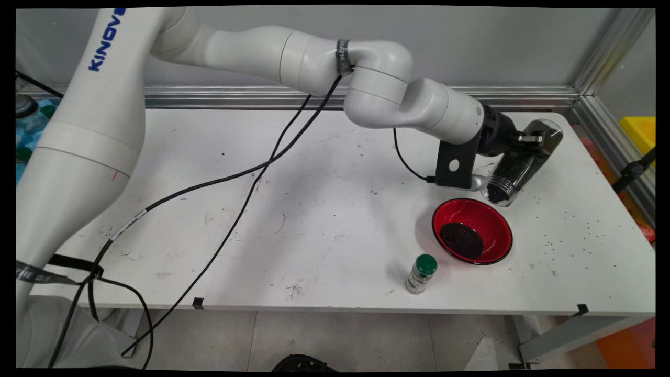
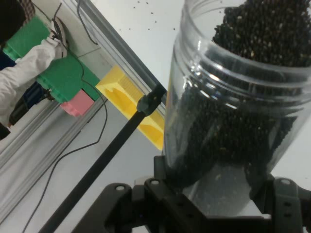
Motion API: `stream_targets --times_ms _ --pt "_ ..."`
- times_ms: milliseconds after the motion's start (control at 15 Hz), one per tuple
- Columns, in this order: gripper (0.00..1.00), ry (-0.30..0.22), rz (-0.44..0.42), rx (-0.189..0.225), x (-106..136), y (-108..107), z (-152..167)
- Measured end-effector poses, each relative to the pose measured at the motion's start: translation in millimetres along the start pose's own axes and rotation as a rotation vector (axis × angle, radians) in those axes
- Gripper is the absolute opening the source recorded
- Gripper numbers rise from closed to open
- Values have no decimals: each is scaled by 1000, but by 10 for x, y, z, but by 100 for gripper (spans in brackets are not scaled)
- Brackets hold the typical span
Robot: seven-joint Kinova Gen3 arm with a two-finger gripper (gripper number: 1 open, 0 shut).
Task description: Pour the black seasoning powder in the red bowl
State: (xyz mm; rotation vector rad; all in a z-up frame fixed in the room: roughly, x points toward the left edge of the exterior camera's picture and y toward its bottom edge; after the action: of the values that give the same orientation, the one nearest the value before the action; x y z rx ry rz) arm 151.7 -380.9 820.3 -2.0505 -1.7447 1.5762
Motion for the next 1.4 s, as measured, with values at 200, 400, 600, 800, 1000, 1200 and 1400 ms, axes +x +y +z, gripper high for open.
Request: stream_targets --times_ms 200,400,600,800,1000,1200,1400 --pt "0 1 19 12 12 -11 6" --pt "0 -1 34 22 9 -24 18" --pt "0 -3 55 37 4 -41 36" --pt "0 -6 72 48 1 -50 50" --pt "0 -8 87 57 -1 -57 64" --pt "0 -9 94 61 -3 -56 71" --pt "0 -10 99 63 -3 -57 77"
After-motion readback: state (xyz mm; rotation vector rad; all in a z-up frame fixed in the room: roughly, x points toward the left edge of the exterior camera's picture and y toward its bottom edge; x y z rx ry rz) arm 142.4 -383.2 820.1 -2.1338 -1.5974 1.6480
